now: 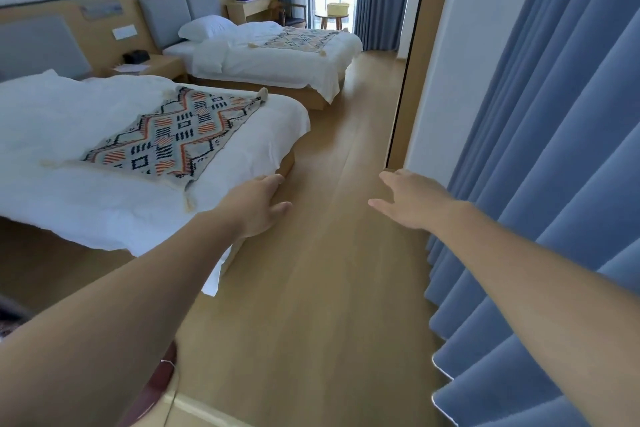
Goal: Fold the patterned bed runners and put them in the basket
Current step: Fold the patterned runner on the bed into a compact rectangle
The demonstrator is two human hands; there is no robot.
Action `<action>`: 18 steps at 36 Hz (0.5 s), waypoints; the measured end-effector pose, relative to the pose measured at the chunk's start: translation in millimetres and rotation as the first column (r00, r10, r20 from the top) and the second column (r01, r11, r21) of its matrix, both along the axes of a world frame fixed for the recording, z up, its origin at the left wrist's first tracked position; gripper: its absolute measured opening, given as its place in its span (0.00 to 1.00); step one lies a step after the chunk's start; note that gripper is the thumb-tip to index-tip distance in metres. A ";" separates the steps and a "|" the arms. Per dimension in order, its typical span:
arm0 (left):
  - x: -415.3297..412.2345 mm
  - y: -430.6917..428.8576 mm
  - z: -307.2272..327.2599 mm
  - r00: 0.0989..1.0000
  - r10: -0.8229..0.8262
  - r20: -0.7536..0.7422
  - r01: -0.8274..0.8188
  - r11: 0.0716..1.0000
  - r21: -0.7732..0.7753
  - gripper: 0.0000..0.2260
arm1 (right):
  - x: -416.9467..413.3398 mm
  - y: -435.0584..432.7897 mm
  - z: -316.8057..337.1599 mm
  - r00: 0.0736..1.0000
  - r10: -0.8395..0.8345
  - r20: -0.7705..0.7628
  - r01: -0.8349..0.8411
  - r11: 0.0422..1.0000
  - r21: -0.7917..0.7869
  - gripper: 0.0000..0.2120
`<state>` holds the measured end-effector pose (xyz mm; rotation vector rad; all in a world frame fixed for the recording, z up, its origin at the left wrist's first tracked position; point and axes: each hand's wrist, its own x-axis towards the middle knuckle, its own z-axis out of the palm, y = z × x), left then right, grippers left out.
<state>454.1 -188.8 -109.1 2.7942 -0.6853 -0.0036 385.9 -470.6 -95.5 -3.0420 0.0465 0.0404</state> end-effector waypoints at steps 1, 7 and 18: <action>5.1 -5.9 -2.0 1.000 0.009 -0.007 -0.009 1.000 0.004 0.27 | 9.0 -6.5 -0.5 1.000 -0.001 -0.005 0.001 1.000 0.003 0.27; 41.3 -25.9 -8.1 0.998 0.066 -0.008 -0.065 0.997 0.045 0.26 | 57.5 -26.8 -7.8 0.999 0.035 -0.024 -0.035 0.999 0.013 0.29; 148.8 -48.2 -42.3 0.993 0.098 -0.066 -0.096 0.995 0.030 0.30 | 170.6 -46.7 -24.2 0.989 0.079 -0.123 -0.073 0.996 0.050 0.30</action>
